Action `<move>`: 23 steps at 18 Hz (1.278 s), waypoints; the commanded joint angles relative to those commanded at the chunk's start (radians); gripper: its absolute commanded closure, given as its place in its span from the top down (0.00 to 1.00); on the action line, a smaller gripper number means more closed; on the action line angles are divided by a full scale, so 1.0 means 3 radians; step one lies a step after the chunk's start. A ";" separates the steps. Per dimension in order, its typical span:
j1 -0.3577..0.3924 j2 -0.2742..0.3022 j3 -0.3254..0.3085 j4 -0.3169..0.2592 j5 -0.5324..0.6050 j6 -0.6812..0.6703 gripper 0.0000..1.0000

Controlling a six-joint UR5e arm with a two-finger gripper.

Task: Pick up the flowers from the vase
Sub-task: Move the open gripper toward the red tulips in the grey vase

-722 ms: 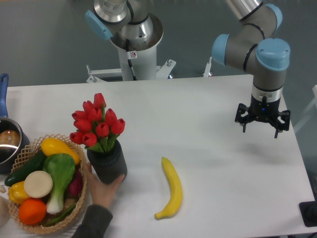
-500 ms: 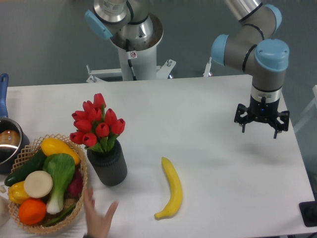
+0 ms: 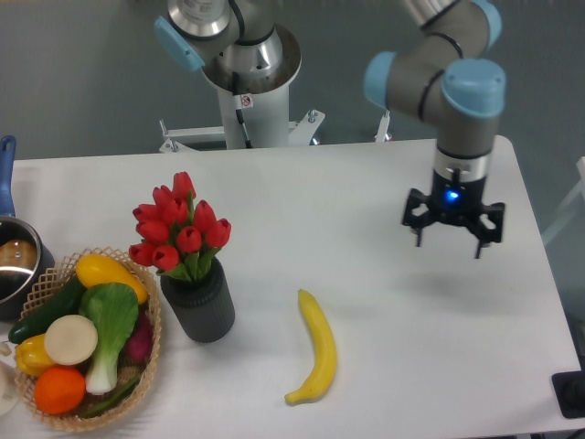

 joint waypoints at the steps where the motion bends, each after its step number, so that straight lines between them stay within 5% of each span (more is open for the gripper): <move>1: -0.0010 0.0031 -0.0036 0.0000 -0.0189 0.0071 1.00; 6: -0.0219 0.0153 -0.0255 -0.0005 -0.0896 0.0296 1.00; 14: -0.0373 0.0343 -0.0583 0.0000 -0.1167 0.0664 1.00; 18: -0.0389 0.0379 -0.0792 -0.0005 -0.1898 0.0951 1.00; 23: -0.0583 0.0363 -0.0829 -0.0005 -0.1960 0.1018 1.00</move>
